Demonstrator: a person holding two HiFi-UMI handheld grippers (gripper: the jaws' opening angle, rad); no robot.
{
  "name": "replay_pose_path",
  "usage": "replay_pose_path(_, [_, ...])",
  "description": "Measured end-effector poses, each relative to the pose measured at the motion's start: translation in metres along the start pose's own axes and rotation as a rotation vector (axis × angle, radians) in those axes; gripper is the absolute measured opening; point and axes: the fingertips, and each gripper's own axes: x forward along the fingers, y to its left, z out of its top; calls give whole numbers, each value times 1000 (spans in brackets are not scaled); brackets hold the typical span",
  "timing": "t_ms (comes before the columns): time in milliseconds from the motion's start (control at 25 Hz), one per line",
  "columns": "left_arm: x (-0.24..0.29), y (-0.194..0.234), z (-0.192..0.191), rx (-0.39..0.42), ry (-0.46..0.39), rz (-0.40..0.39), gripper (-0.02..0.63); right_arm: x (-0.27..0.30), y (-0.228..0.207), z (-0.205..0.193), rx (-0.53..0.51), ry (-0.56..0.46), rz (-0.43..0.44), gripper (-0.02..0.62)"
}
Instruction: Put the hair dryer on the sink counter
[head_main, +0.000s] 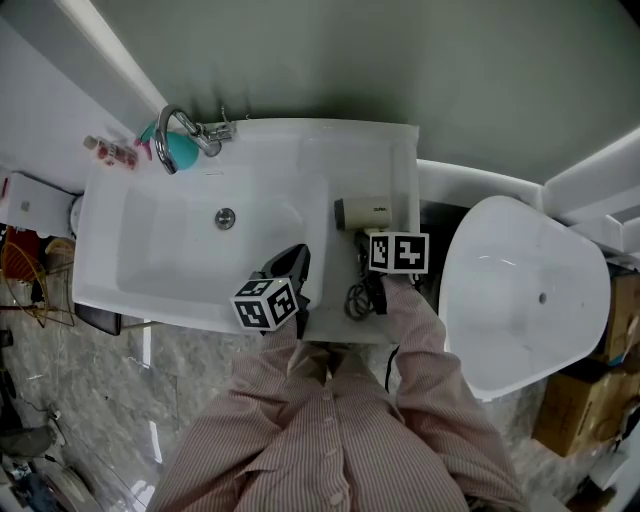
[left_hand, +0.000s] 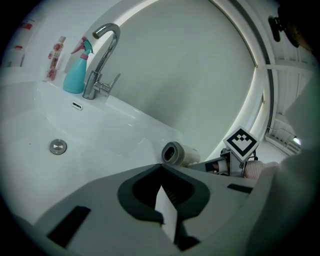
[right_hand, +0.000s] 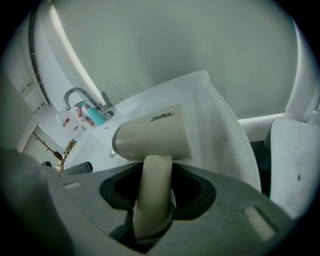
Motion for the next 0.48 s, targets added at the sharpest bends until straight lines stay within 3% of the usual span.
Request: replay_pose_path(480, [-4, -8, 2, 8, -12, -5, -2, -1, 5, -2, -30, 4, -1, 181])
